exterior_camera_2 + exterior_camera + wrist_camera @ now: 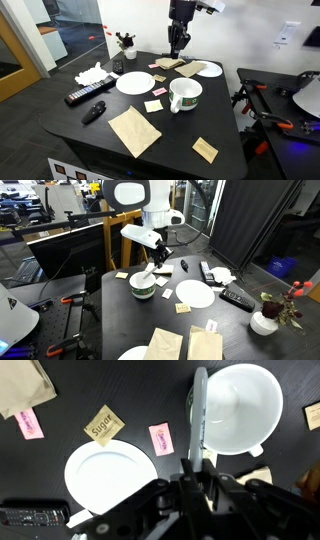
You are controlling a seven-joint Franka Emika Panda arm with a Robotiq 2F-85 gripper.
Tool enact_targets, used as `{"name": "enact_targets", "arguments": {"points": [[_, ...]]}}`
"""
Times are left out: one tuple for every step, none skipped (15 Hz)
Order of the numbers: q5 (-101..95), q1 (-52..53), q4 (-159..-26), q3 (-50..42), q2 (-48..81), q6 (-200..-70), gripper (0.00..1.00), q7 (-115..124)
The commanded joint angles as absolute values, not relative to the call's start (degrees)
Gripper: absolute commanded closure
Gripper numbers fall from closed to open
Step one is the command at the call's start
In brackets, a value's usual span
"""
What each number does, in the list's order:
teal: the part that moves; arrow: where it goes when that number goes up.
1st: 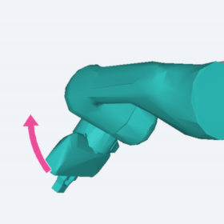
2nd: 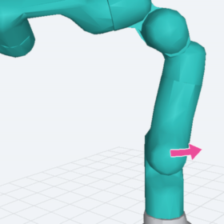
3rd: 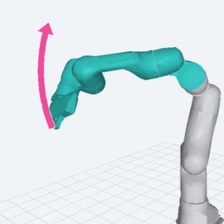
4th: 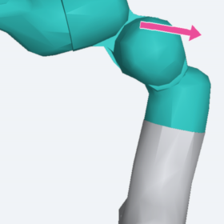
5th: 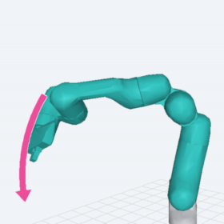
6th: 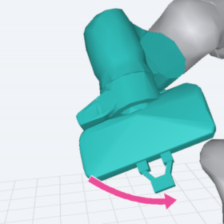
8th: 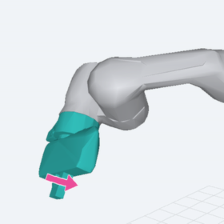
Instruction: Put the pen in the green mug
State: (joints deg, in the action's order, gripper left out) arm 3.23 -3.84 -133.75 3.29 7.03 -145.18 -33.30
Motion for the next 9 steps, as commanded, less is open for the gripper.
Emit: {"name": "enact_targets", "arguments": {"points": [[9.8, -3.86, -137.39, 4.81, 4.84, -149.33, 0.96, -41.51], [11.71, -3.87, -137.87, 5.22, 4.85, -149.99, 0.96, -43.73], [13.86, -3.88, -138.36, 5.7, 4.79, -150.59, 0.96, -46.15], [16.2, -3.94, -138.91, 6.17, 4.65, -151.0, 0.96, -48.69], [18.42, -3.98, -139.3, 6.56, 4.55, -151.06, 0.96, -51.28], [20.83, -4.0, -139.72, 6.94, 4.39, -151.07, 0.96, -54.07], [23.04, -3.96, -140.06, 7.21, 4.19, -150.79, 0.96, -56.52], [25.04, -3.89, -140.4, 7.38, 4.15, -150.67, 0.96, -59.08], [26.83, -3.82, -140.62, 7.46, 4.14, -150.45, 0.96, -61.44]]}}
